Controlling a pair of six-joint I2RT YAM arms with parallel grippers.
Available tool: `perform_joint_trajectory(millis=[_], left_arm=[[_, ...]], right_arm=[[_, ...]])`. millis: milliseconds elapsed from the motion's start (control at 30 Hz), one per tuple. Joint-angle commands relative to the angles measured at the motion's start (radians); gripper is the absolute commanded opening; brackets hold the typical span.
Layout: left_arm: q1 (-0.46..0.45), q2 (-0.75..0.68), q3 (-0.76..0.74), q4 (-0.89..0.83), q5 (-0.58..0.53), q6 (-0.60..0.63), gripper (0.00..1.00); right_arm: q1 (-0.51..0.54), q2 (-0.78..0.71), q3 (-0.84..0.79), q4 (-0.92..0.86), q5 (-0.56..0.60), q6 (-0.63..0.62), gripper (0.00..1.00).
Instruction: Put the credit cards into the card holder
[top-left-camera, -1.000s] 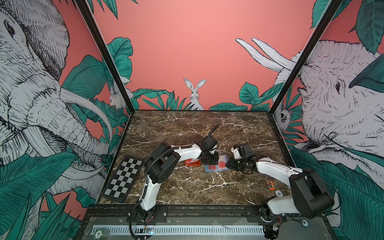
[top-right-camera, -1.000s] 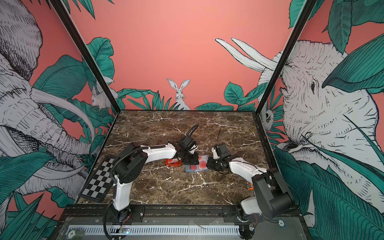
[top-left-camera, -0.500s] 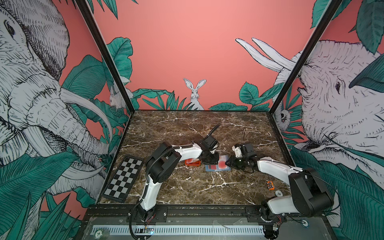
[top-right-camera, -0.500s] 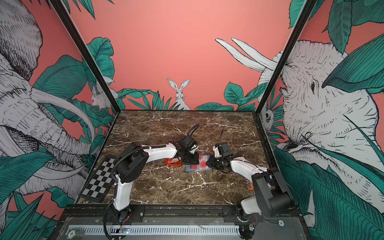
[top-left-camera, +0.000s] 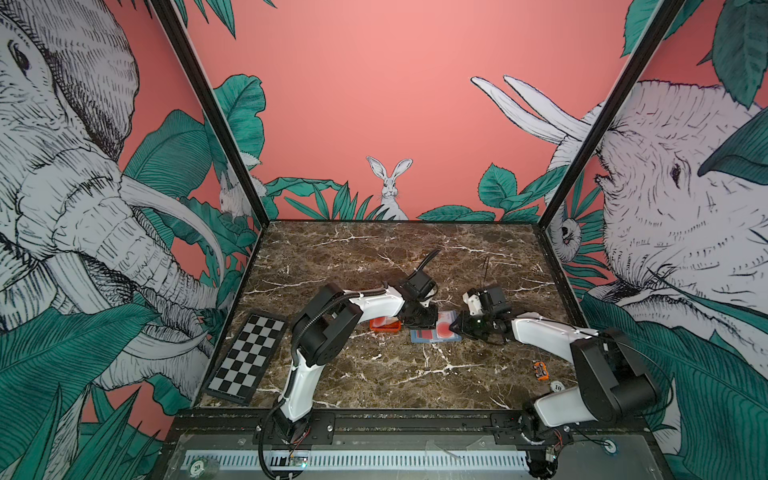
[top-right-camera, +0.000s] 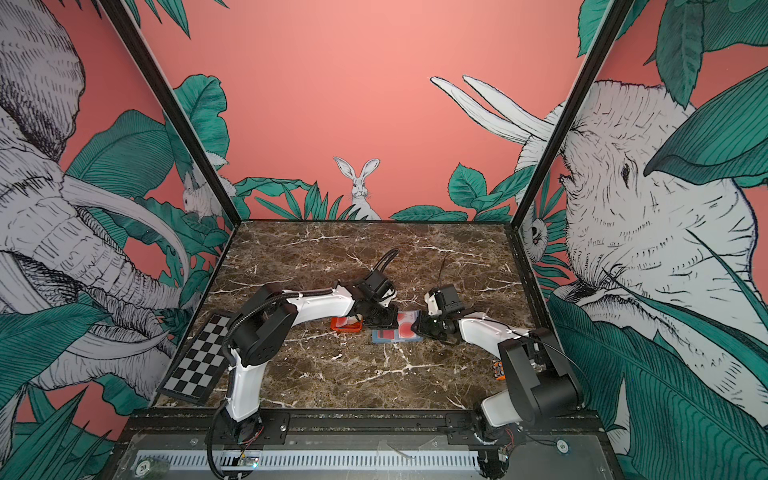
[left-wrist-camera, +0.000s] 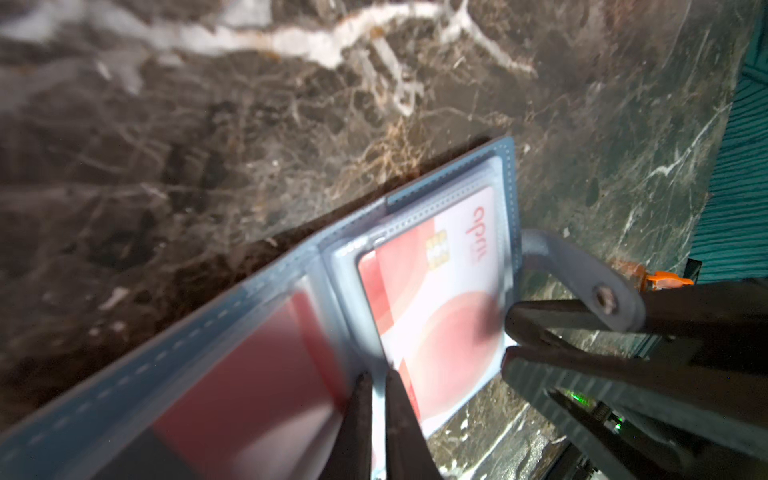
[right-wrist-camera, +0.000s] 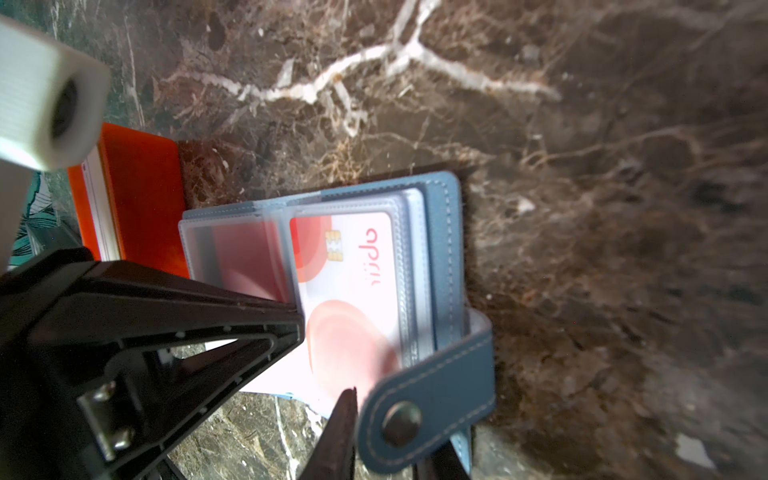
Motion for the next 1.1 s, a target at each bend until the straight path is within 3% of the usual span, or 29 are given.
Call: perform_joint_trajectory(millis=[0,667,1067], left_arm=[[-0.005,0.031,0.002,-0.048,-0.014,0.011,0.11],[-0.005,0.032,0.000,-0.029,0.003,0.002,0.11],[-0.005,0.010,-0.016,0.001,0.013,-0.009,0.11]], right_arm=[[-0.001,-0.015,0.007,-0.016,0.023,-0.013,0.24],[0.008,-0.019,0.003,0.055,-0.069,-0.012,0.16],[0.079,-0.039,0.083,-0.077,0.057,-0.068,0.16]])
